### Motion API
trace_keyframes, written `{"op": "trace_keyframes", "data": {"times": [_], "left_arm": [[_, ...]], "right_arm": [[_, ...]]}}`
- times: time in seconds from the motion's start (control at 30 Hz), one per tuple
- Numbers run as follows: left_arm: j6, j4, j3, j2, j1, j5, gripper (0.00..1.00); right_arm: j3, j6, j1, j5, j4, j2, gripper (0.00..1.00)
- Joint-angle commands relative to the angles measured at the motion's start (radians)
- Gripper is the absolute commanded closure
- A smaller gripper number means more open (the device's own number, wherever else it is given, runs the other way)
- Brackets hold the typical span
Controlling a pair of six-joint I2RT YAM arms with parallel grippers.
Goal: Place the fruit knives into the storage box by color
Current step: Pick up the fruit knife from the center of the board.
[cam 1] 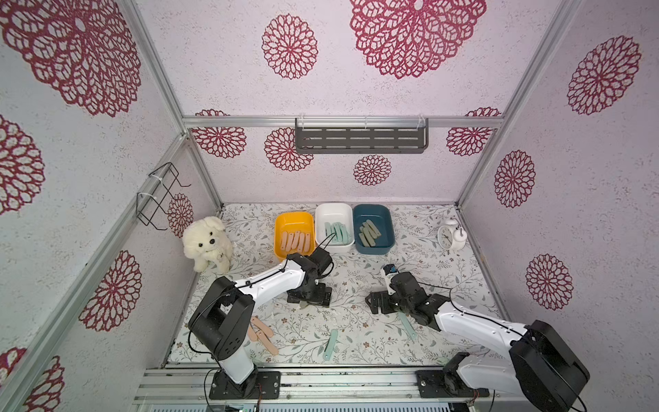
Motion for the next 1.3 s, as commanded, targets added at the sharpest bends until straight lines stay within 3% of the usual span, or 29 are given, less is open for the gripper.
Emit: {"op": "trace_keyframes", "data": {"times": [0.0,0.2,0.27,0.4,0.57,0.77,1.27], "left_arm": [[0.050,0.058,0.007,0.039,0.013,0.009,0.03],[0.073,0.095,0.011,0.101,0.033,0.019,0.00],[0.071,0.095,0.024,0.121,0.034,0.024,0.04],[0.032,0.112,0.008,0.123,0.027,0.056,0.15],[-0.024,0.100,-0.007,0.104,-0.003,0.045,0.43],[-0.070,0.070,0.014,0.109,-0.046,0.026,0.59],[-0.275,0.136,0.053,0.135,-0.112,0.133,0.53]], "right_arm": [[-0.001,0.026,0.007,0.027,0.007,-0.012,0.01],[-0.010,0.031,0.008,0.024,0.007,-0.014,0.01],[-0.009,0.030,0.008,0.024,0.007,-0.013,0.01],[-0.010,0.024,0.008,0.027,0.005,-0.013,0.01],[-0.005,0.020,0.007,0.027,0.019,0.004,0.01],[-0.012,0.013,0.005,0.029,0.043,0.014,0.01],[-0.009,-0.017,-0.038,0.013,0.068,0.012,0.01]]}}
